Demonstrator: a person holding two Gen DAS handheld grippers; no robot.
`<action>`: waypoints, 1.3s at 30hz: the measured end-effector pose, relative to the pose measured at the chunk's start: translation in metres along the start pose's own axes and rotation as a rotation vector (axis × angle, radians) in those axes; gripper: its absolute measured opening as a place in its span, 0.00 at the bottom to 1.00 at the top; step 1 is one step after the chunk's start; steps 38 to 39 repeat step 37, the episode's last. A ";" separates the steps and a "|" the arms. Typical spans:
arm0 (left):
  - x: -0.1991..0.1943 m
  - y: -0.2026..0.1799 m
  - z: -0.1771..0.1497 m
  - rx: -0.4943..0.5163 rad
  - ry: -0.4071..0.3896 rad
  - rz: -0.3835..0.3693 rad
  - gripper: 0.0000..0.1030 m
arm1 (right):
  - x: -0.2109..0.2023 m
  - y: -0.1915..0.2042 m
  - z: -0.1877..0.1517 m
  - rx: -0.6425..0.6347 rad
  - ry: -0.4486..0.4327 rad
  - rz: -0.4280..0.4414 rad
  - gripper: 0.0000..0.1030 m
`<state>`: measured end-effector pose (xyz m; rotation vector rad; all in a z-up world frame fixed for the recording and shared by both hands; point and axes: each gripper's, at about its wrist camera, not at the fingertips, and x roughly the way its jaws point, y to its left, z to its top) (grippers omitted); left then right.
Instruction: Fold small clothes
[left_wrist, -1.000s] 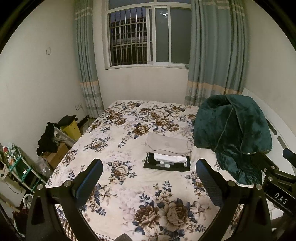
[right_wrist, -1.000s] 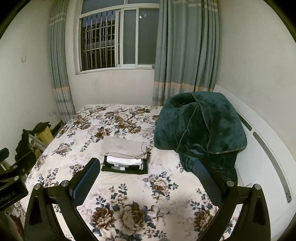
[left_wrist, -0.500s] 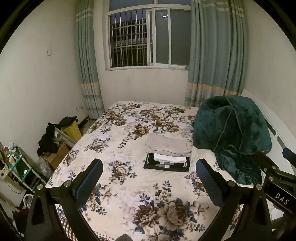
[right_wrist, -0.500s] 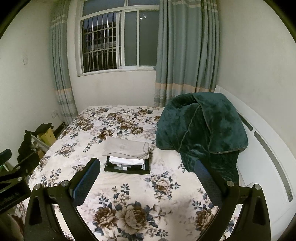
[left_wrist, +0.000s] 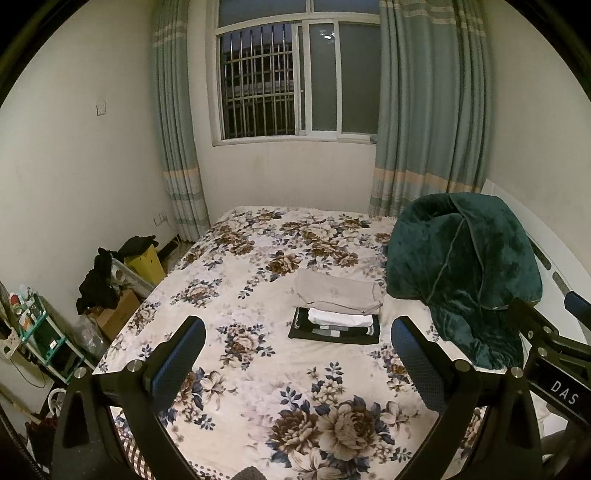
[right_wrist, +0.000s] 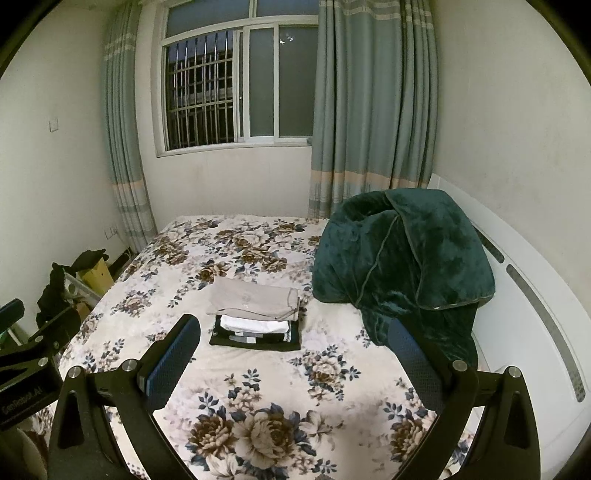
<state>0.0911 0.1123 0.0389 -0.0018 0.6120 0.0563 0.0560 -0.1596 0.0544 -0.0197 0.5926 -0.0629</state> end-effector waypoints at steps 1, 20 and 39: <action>0.000 0.000 0.000 -0.001 0.000 0.001 1.00 | 0.000 0.000 -0.001 -0.002 0.001 -0.001 1.00; -0.002 0.000 -0.001 0.001 -0.004 0.002 1.00 | -0.004 0.005 0.001 0.005 -0.006 -0.001 1.00; -0.007 0.006 0.005 -0.007 -0.011 0.006 1.00 | -0.008 0.009 -0.003 0.011 -0.010 -0.008 1.00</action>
